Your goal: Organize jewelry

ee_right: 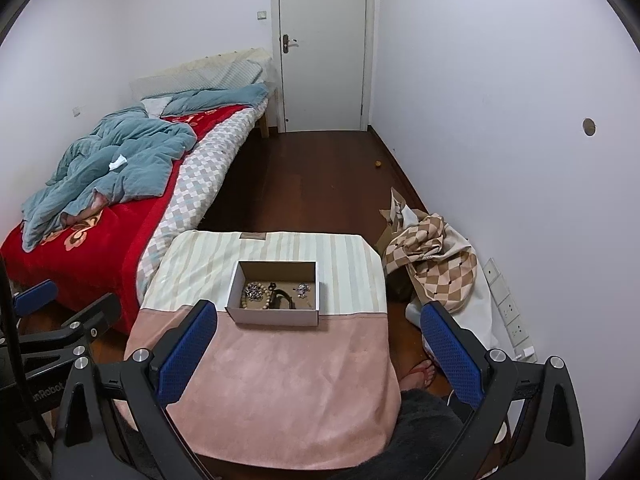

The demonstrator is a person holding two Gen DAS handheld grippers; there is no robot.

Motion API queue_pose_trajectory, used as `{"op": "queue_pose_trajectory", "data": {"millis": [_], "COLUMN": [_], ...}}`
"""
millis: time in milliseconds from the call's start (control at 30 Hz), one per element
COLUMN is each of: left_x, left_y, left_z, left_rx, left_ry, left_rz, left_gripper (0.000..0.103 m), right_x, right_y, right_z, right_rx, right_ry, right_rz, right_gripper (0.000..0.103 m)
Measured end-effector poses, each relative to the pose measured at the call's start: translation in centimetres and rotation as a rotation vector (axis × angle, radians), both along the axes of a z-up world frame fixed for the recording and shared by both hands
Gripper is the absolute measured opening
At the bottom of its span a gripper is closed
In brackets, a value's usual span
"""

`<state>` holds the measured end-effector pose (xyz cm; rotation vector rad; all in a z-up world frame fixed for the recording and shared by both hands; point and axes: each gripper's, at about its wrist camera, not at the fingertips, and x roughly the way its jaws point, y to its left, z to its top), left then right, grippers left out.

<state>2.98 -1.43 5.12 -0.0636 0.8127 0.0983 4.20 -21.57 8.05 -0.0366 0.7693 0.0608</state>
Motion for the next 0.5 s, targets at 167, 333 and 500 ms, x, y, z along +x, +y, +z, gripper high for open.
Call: {"op": "queue_pose_trajectory", "data": {"millis": [167, 333, 500], "left_x": [2.6, 5.2, 7.6], "left_y": [0.1, 0.2, -0.2], "left_z": [-0.7, -1.7, -3.2], "left_rx": [0.004, 0.009, 0.012], "left_ry": [0.016, 0.054, 0.113], "left_rz": [0.013, 0.026, 0.019], "left_gripper": [0.101, 0.101, 0.101], "right_x": [2.8, 6.0, 8.7], "right_y": [0.0, -0.2, -0.2], "right_z": [-0.9, -2.0, -3.4], "right_rx": [-0.004, -0.007, -0.005], "right_ry": [0.02, 0.039, 0.075], "right_rz": [-0.012, -0.029, -0.035], "right_gripper": [0.103, 0.103, 0.103]}}
